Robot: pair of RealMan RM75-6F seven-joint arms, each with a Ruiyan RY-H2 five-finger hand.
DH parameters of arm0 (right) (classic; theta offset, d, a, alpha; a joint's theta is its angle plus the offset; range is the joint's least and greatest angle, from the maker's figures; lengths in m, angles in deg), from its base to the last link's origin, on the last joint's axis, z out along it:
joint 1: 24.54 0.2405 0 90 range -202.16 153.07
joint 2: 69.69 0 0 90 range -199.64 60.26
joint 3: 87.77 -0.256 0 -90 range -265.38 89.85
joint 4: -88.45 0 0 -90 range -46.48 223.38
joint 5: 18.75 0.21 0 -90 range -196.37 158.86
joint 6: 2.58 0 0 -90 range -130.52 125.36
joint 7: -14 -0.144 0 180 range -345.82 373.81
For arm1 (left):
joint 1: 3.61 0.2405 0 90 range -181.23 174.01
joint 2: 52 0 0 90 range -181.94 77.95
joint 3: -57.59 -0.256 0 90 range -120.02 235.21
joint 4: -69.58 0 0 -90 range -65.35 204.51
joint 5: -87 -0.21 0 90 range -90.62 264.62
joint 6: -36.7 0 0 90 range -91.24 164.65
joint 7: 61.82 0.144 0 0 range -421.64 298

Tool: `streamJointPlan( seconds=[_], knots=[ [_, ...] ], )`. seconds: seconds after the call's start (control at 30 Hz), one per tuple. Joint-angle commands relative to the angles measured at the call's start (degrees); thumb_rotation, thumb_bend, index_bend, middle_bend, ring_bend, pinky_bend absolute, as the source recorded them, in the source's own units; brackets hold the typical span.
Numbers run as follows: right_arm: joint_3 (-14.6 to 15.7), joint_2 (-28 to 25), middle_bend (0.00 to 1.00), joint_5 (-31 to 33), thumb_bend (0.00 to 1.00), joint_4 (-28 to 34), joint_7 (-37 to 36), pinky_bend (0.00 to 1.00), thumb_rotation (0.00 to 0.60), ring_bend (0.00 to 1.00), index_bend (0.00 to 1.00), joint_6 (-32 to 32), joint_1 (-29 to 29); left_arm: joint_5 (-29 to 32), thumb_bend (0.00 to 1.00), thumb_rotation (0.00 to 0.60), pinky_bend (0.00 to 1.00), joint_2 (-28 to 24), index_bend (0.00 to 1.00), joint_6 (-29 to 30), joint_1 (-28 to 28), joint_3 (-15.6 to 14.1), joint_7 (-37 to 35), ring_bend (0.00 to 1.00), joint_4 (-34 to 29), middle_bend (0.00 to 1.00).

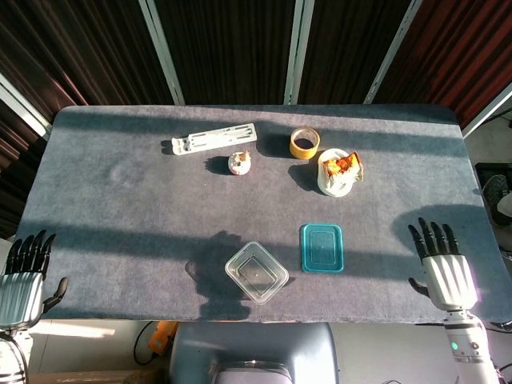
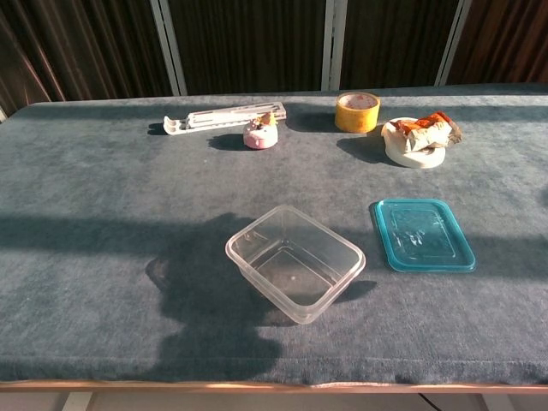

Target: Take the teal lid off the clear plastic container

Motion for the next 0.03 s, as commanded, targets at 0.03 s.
streamJointPlan(
  seconds=[0.03],
  knots=[
    [-2.2, -3.2, 0.00, 2.3, 0.12, 1.4, -7.1, 0.00, 0.600, 0.00, 0.00, 4.3, -5.2, 0.4, 0.31, 0.600, 0.00, -0.2, 0.00, -0.6, 0.7, 1.1, 0.6, 0.00, 0.1, 0.00]
  ],
)
